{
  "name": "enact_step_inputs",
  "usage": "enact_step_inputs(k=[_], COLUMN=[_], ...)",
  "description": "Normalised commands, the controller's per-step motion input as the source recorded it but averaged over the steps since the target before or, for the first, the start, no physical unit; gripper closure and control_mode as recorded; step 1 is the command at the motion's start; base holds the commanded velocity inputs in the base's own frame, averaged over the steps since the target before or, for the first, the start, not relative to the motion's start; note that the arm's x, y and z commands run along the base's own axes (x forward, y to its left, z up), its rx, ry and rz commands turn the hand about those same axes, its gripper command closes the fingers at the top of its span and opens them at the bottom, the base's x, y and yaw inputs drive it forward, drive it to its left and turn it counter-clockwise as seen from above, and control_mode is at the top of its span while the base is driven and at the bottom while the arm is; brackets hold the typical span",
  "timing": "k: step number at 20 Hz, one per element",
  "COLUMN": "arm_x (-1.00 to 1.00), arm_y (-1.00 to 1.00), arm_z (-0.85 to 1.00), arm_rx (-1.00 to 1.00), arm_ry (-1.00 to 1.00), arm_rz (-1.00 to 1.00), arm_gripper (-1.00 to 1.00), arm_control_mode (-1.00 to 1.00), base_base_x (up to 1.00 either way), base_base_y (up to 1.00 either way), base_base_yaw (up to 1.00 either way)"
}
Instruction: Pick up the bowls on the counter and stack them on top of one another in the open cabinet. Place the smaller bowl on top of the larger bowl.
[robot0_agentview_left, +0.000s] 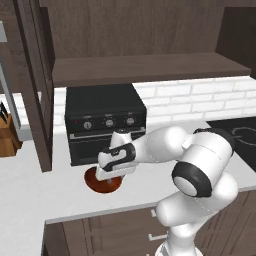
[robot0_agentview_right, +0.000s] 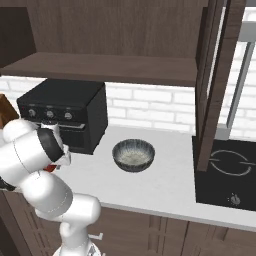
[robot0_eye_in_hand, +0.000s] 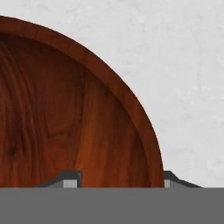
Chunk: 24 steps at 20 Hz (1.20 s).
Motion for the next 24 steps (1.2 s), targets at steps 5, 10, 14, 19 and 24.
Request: enact_step_inputs(k=[5, 10, 14, 19, 24], arm_x=[-0.17, -0.32, -0.17, -0.22, -0.16], arm_y=[0.0, 0.0, 0.0, -0.12, -0.37], arm_z=[0.16, 0.08, 0.08, 0.62, 0.73], arm_rx=[0.0, 0.04, 0.06, 0.06, 0.08], arm_ry=[-0.06, -0.06, -0.01, 0.0, 0.0], arm_rz=[0.0, -0.01, -0.14, -0.2, -0.19], arm_gripper=[1.0, 1.0, 1.0, 1.0, 1.0], arm_control_mode=[-1.0, -1.0, -1.0, -1.0, -1.0], base_base_x=[0.0, 0.0, 0.0, 0.0, 0.0], base_base_y=[0.0, 0.0, 0.0, 0.0, 0.0], base_base_yaw=[0.0, 0.0, 0.0, 0.0, 0.0])
